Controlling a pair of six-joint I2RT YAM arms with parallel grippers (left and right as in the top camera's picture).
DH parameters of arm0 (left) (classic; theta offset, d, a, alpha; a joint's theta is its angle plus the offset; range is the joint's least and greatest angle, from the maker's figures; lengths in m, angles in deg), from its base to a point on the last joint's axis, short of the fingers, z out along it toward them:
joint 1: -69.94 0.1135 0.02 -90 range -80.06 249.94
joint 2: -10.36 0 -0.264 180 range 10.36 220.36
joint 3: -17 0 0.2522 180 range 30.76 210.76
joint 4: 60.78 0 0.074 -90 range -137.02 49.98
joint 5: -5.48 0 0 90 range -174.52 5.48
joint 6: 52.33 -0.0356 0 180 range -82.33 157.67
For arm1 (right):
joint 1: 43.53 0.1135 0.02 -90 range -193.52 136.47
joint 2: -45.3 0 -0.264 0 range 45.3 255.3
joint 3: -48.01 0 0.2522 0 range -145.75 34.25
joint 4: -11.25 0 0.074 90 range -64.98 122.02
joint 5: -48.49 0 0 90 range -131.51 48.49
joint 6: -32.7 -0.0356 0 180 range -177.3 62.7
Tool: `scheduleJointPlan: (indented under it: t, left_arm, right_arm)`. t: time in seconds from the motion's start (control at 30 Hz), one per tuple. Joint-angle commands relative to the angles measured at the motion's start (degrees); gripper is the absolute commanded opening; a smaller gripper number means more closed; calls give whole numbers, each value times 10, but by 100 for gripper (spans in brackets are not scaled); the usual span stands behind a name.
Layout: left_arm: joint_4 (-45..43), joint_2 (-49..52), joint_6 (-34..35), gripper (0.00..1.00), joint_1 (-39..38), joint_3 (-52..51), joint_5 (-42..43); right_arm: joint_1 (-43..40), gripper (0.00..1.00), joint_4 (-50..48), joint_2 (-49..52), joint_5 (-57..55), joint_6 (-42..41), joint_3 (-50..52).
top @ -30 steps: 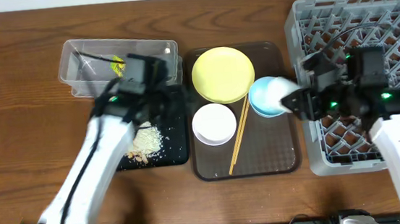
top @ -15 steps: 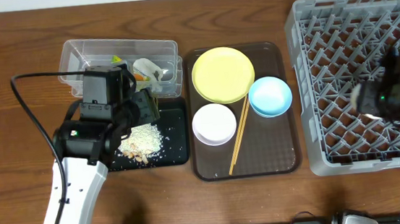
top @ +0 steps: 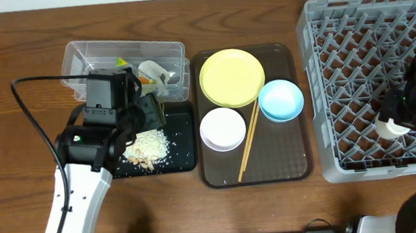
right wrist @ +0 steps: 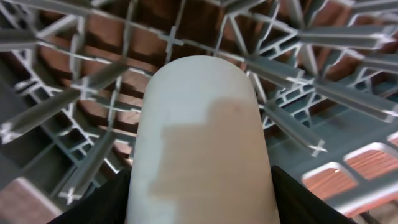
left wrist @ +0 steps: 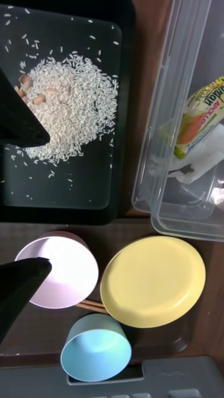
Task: Sort waste into correct bins and load items into the dishwasher rack
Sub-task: 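Place the white cup upside down in the dish rack with the right gripper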
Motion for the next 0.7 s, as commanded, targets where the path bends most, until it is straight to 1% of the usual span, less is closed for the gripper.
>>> scheduleJointPlan:
  t: [0.0, 0.03, 0.07, 0.1, 0.13, 0.17, 0.27, 0.37, 0.4, 0.43, 0.53, 0.6, 0.67]
  left_arm:
    - [1, 0, -10, 60, 3, 3, -9]
    - [2, 0, -10, 60, 3, 3, -9]
    - [2, 0, -10, 60, 3, 3, -9]
    - [2, 0, -10, 60, 3, 3, -9]
    - [2, 0, -10, 60, 3, 3, -9]
    - [2, 0, -10, 60, 3, 3, -9]
    - [2, 0, -10, 60, 3, 3, -9]
    - [5, 0, -10, 61, 3, 3, -9]
    - [7, 0, -10, 64, 3, 3, -10]
    - [8, 0, -10, 64, 3, 2, -13]
    - [28, 5, -7, 64, 3, 0, -62]
    - [51, 12, 24, 64, 3, -1, -112]
    - [80, 21, 60, 64, 3, -1, -162]
  right_arm:
    - [-6, 27, 0, 25, -7, -7, -3]
    - [-6, 38, 0, 31, -5, -7, -3]
    - [-6, 56, 0, 34, -2, -7, -3]
    - [-6, 79, 0, 36, 5, -7, -3]
    - [-6, 93, -2, 36, 12, -7, -3]
    - [-6, 99, -2, 35, 22, -7, -5]
    - [-6, 99, 5, 34, 38, -7, -19]
    - [-5, 99, 19, 27, 63, -7, -54]
    - [-4, 99, 22, 24, 73, -7, -64]
    - [-2, 99, 23, 18, 88, -7, -79]
    - [20, 99, 7, -8, 160, 11, -108]
    - [47, 98, -23, -27, 219, 36, -111]
    - [85, 95, -47, -41, 249, 56, -111]
